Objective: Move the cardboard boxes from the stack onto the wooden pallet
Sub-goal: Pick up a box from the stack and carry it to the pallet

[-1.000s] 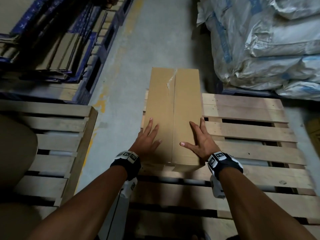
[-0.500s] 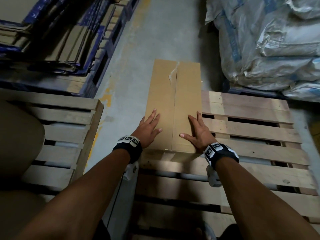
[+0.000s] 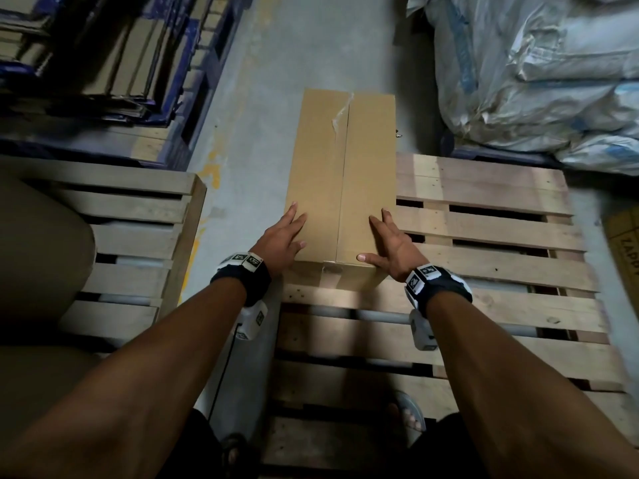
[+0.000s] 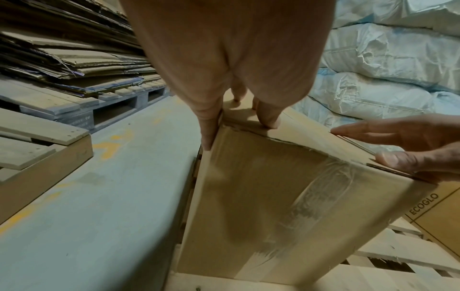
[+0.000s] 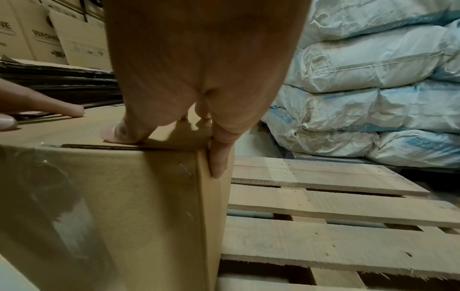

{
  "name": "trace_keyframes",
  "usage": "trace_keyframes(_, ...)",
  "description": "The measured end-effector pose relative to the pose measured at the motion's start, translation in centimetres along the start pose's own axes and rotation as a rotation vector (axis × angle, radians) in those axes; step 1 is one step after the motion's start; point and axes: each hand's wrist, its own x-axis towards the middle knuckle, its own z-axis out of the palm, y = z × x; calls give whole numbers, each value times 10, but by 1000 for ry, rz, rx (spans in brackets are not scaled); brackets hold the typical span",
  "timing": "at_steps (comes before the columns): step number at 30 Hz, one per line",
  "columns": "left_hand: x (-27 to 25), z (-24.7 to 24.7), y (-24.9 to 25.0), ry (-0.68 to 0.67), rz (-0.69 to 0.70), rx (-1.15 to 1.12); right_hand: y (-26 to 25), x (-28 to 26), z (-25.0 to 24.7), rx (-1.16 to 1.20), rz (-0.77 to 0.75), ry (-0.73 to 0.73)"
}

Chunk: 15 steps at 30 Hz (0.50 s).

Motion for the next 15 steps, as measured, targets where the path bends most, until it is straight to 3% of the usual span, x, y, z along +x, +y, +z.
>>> trace_keyframes(15,-8,-14,-1,-38,6,30,0,2,7,-7,-9,-1)
